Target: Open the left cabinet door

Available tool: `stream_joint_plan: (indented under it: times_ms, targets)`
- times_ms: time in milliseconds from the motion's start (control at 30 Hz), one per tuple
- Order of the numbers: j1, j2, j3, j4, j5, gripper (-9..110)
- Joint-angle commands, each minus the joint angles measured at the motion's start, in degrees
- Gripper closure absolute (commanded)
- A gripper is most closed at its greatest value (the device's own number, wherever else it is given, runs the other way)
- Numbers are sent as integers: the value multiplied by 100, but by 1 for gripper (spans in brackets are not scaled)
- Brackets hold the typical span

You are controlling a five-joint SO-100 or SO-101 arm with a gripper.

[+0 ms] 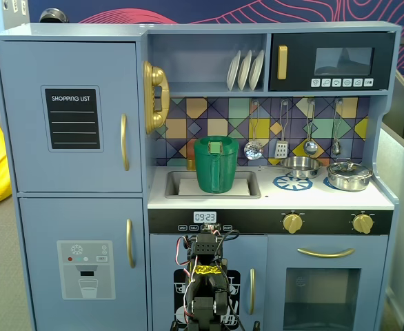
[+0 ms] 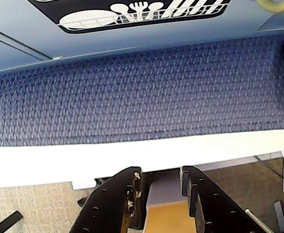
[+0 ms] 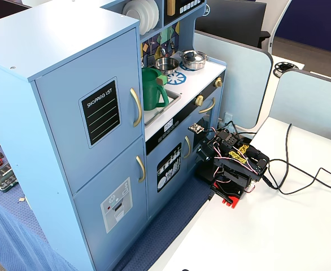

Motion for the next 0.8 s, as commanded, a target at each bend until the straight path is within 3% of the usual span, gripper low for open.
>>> stream_joint_plan:
  times_ms: [0, 367, 533, 767]
  targets:
    - [-35, -35, 18, 1011, 9, 101]
    - [-290, -35, 18, 835, 272, 101]
    - [-1178, -53, 9, -422, 791, 101]
    - [-1767, -53, -132, -2505, -26, 101]
